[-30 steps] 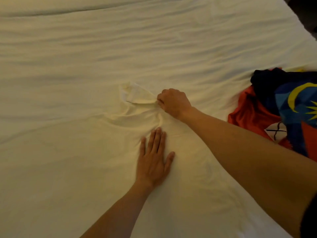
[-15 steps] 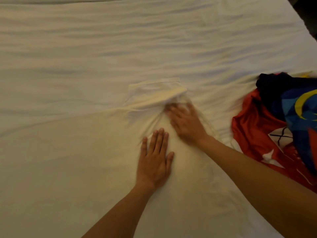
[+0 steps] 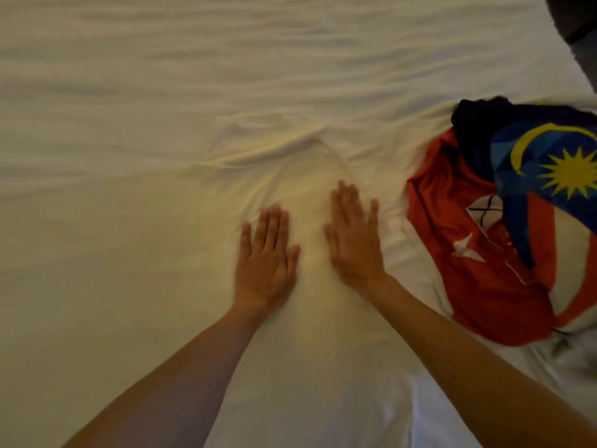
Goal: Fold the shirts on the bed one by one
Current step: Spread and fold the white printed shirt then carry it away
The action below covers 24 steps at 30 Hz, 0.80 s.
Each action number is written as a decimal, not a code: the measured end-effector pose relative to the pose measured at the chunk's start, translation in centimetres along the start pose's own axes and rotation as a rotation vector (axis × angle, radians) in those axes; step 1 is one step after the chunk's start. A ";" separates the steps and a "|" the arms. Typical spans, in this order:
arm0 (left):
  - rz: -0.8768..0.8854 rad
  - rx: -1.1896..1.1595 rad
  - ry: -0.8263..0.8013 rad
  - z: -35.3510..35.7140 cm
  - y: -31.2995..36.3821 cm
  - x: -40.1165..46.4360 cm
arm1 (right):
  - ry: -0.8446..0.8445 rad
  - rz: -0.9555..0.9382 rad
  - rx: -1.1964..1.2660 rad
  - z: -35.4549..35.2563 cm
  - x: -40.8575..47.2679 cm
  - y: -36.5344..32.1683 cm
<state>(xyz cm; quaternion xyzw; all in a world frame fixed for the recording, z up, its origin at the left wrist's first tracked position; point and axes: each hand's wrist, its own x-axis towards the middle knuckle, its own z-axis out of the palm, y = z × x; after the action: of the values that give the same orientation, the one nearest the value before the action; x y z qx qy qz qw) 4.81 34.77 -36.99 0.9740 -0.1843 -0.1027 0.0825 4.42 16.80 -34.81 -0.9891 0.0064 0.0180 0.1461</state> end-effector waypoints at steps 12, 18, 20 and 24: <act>-0.033 -0.062 -0.034 0.8 -0.8 -12.3 | -0.124 0.116 -0.110 1.4 -16.4 -0.7; -0.044 -0.071 -0.094 0.9 -1.3 -19.8 | -0.140 0.132 0.032 0.4 -23.3 -3.6; 0.086 -0.074 -0.134 1.3 -1.0 -23.2 | -0.255 -0.030 0.035 1.0 -28.1 -5.5; 0.247 -0.054 -0.204 2.1 -2.4 -30.1 | -0.285 0.025 0.001 1.3 -36.2 -6.7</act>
<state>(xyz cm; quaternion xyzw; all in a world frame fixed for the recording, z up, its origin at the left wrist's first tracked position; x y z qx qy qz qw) -22.31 48.06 -34.42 0.9259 -0.3072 -0.1949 0.1015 -31.64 23.82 -32.79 -0.9763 -0.0021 0.1604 0.1456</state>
